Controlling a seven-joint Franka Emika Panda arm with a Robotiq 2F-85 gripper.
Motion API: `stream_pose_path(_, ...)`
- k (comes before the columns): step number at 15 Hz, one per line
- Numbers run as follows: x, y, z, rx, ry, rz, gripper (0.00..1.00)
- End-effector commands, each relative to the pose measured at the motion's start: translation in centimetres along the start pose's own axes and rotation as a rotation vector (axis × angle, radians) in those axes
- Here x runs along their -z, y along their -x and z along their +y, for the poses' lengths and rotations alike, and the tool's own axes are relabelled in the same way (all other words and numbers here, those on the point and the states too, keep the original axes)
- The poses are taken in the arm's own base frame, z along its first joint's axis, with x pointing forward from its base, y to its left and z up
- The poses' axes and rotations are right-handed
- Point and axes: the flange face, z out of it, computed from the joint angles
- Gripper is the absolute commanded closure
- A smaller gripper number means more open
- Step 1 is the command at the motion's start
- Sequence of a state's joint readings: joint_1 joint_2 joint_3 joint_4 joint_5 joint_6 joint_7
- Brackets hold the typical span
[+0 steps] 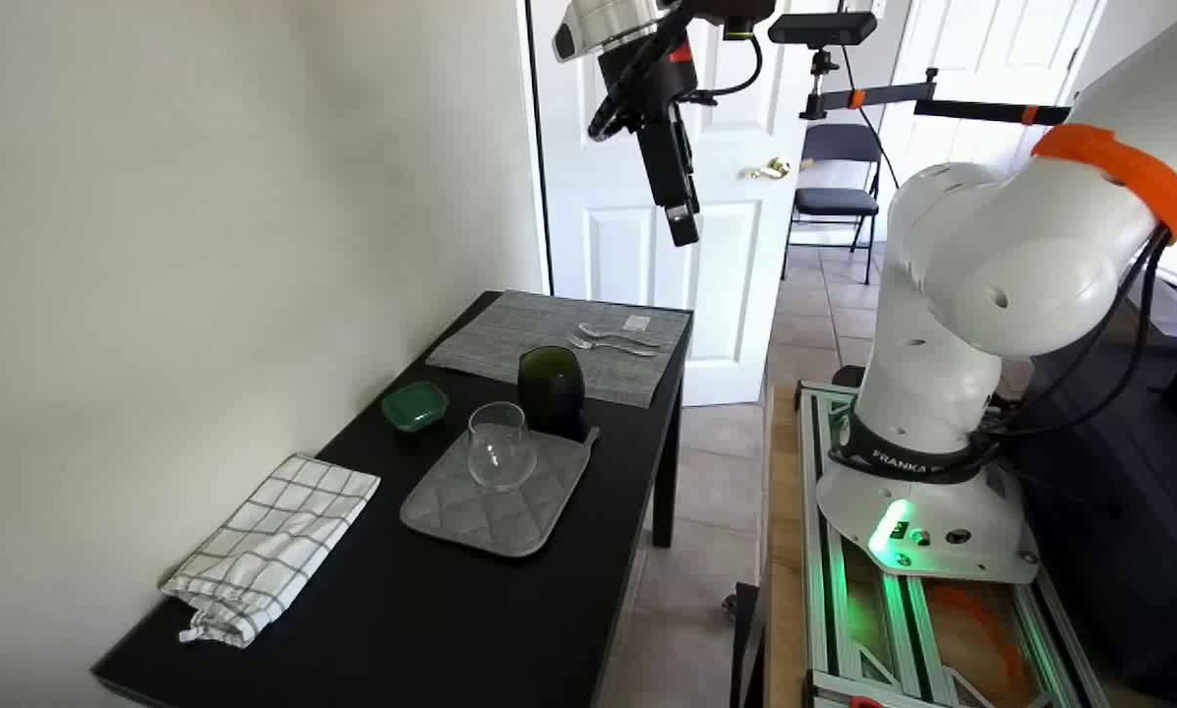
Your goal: Put the glass cup on top of the black mug.
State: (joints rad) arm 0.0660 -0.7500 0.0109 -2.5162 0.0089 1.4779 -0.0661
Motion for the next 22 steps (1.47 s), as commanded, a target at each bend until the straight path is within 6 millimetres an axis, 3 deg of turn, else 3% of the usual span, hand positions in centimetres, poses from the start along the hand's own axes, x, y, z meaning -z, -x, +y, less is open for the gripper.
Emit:
stream_pose_path(1, 0.0, 0.0, 0.0, 0.000, 0.000, 0.000, 0.00)
stream_pose_path(8, 0.1, 0.0, 0.0, 0.000, 0.000, 0.000, 0.00)
stream_pose_path(9, 1.5, 0.6, 0.5, -0.073, 0.031, -0.007, 0.00)
stream_pose_path(12, 2.5, 0.3, 2.2, -0.188, 0.122, 0.094, 0.00)
stream_pose_path(17, 2.6, -2.3, 3.7, -0.297, 0.178, 0.286, 0.00)
stream_pose_path(22, 0.5, -6.0, 3.5, -0.347, 0.058, 0.451, 0.00)
